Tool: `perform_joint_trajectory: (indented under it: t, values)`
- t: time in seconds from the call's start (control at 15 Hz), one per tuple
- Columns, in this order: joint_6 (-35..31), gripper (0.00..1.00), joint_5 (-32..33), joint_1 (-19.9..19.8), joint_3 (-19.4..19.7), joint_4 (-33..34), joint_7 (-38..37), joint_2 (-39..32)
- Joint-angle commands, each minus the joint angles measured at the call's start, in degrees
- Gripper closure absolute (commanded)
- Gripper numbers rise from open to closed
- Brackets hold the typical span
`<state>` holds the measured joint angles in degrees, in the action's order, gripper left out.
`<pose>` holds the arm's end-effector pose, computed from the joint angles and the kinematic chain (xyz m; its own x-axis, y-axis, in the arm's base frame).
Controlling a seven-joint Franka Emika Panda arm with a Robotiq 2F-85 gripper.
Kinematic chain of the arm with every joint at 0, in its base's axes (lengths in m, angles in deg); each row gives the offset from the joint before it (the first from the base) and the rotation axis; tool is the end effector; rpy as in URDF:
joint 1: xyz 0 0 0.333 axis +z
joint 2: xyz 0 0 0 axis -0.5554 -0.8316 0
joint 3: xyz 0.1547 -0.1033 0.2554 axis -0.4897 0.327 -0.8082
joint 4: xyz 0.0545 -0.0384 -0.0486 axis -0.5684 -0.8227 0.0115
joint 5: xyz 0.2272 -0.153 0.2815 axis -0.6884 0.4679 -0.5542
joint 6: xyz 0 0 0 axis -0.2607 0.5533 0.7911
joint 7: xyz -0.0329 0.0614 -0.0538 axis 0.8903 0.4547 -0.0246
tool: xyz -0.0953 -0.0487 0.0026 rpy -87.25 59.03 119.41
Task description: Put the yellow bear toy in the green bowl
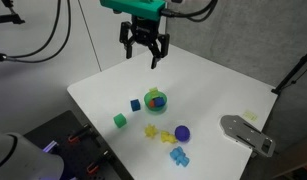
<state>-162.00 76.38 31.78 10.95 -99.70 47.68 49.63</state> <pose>0.4466 -0.1242 0.5047 0.9522 0.2382 -0.1914 0.2267 -0.9707 -0.0801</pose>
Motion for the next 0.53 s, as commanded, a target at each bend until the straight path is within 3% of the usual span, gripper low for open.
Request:
perform_joint_trajectory:
  t: [0.0,0.47]
  values:
    - [-3.9,0.00,0.3,-1.5,-0.8,-1.2,-1.6,-3.1]
    - [-19.6,0.00,0.0,-4.0,-0.8,-8.3,-7.5,-7.7]
